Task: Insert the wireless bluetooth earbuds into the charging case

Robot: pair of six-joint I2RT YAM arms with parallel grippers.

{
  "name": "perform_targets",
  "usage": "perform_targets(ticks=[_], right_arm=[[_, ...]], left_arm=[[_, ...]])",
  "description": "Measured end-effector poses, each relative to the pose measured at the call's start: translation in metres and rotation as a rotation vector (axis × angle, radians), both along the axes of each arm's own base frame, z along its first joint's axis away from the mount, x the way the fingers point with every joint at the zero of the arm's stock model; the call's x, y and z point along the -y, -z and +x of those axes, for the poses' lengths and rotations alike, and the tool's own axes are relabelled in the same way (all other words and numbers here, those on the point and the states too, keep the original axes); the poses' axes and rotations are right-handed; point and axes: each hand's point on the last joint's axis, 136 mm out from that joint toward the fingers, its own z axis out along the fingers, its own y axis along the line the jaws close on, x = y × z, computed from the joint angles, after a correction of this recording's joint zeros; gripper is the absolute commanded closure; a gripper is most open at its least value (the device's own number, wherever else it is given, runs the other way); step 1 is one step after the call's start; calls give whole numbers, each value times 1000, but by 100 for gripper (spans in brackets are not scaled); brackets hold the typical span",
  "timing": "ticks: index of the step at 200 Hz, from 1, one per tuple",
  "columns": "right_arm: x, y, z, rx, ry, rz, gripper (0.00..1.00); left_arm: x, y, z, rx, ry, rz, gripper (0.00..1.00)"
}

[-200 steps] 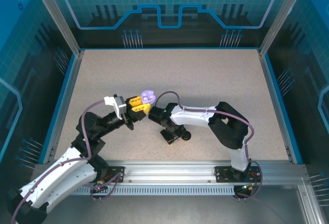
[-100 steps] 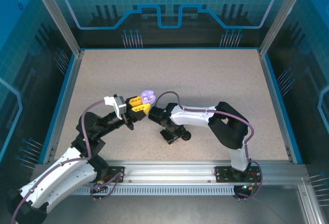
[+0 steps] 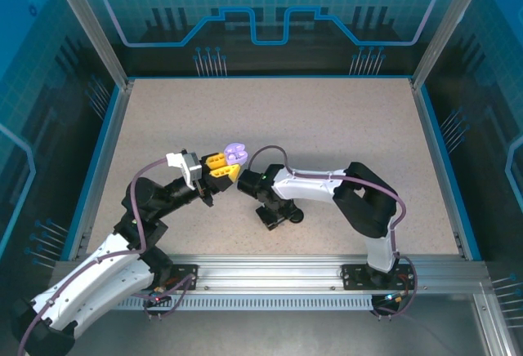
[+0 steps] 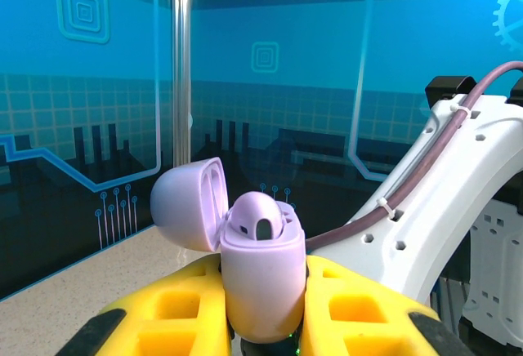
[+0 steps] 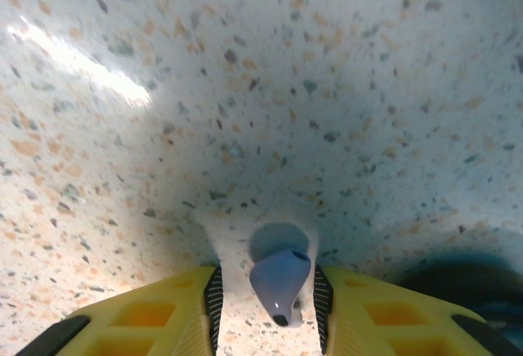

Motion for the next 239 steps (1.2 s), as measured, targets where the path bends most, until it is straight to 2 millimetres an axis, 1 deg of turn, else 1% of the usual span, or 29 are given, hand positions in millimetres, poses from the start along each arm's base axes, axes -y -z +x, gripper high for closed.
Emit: perform_targets(ticks=[40, 100, 151, 201, 239], right_arm=[[3, 0, -3, -8, 14, -1, 62], [2, 0, -9, -30, 26, 12, 65], [0, -1, -22, -73, 25, 30, 67], [1, -7, -24, -71, 29, 49, 66], [3, -17, -18, -37, 32, 62, 64]], left_arm=[[1, 2, 2, -8, 0, 5, 87], [1, 3, 2, -8, 0, 6, 87], [2, 3, 3, -11, 0, 7, 87], [3, 5, 4, -16, 0, 11, 87], [3, 5, 4, -17, 0, 11, 87]])
